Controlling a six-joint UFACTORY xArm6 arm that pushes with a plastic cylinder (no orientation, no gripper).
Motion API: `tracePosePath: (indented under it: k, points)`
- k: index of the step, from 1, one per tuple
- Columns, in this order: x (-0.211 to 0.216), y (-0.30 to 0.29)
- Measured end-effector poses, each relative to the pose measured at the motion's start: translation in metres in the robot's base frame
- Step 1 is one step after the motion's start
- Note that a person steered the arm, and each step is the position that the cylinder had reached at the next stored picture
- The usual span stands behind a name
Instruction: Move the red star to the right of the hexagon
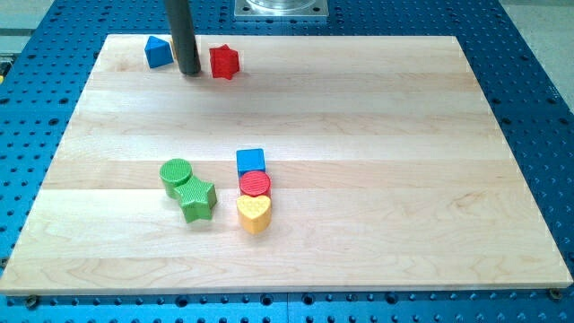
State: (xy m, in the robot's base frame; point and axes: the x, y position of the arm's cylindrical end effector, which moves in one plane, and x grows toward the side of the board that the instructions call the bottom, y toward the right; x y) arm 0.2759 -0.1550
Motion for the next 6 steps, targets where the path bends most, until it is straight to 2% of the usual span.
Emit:
tracePosePath:
  k: [1, 2, 3, 6]
  points:
    - [0.042, -0.002]
    - [0.051, 0.052]
    - [0.034, 0.067]
    - [-0.013, 0.067]
